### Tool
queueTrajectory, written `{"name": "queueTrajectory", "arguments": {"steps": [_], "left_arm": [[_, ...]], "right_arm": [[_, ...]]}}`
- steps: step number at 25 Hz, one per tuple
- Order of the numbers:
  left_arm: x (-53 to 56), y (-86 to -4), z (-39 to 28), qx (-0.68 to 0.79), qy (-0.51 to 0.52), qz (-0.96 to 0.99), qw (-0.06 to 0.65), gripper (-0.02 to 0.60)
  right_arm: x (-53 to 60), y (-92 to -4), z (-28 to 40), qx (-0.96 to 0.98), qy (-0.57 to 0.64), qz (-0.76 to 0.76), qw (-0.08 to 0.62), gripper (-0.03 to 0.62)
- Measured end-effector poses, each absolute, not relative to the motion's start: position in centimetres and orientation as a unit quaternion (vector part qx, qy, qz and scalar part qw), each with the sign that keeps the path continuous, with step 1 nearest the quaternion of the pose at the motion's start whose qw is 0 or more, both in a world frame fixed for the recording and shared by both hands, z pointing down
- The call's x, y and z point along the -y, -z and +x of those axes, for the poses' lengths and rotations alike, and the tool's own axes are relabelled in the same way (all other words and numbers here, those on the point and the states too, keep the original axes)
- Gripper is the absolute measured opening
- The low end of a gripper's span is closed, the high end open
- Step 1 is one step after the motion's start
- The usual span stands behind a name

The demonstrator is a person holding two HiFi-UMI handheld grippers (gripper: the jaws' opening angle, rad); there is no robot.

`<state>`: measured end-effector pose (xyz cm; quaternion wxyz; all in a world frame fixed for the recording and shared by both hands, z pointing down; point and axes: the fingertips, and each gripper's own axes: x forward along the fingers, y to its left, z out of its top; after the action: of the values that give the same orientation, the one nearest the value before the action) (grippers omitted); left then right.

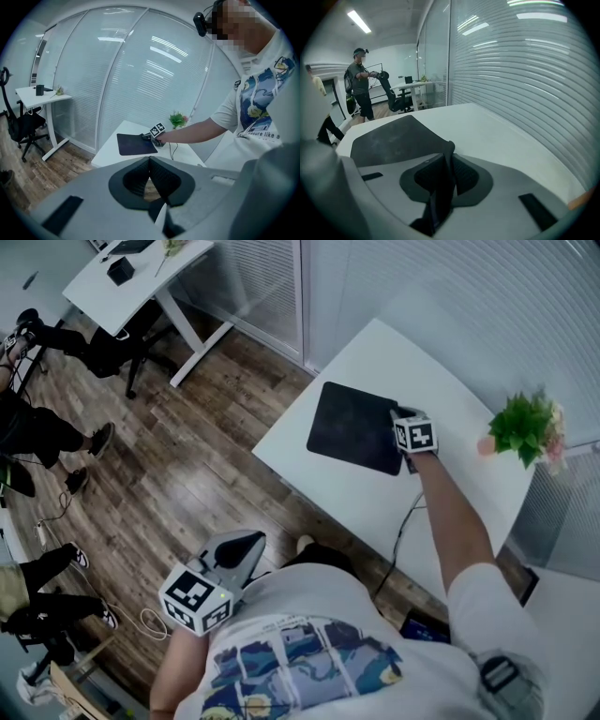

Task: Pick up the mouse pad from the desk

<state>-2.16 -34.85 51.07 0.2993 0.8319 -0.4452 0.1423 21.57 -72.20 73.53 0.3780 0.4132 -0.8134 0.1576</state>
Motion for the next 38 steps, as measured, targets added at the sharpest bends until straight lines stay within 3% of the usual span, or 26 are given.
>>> {"name": "queueTrajectory", "arguments": {"steps": [14, 38], "left_arm": [[31.0, -49.9, -3.8, 0.451, -0.125, 0.835, 0.291, 0.002], [15.8, -46.1, -9.0, 0.449, -0.089, 0.856, 0.24, 0.002]], "right_arm": [[70.0, -68.0, 19.5, 0.826, -0.136, 0.427, 0.342, 0.035], [57.1, -50.6, 12.9, 0.857, -0.071, 0.42, 0.29, 0.029]]}}
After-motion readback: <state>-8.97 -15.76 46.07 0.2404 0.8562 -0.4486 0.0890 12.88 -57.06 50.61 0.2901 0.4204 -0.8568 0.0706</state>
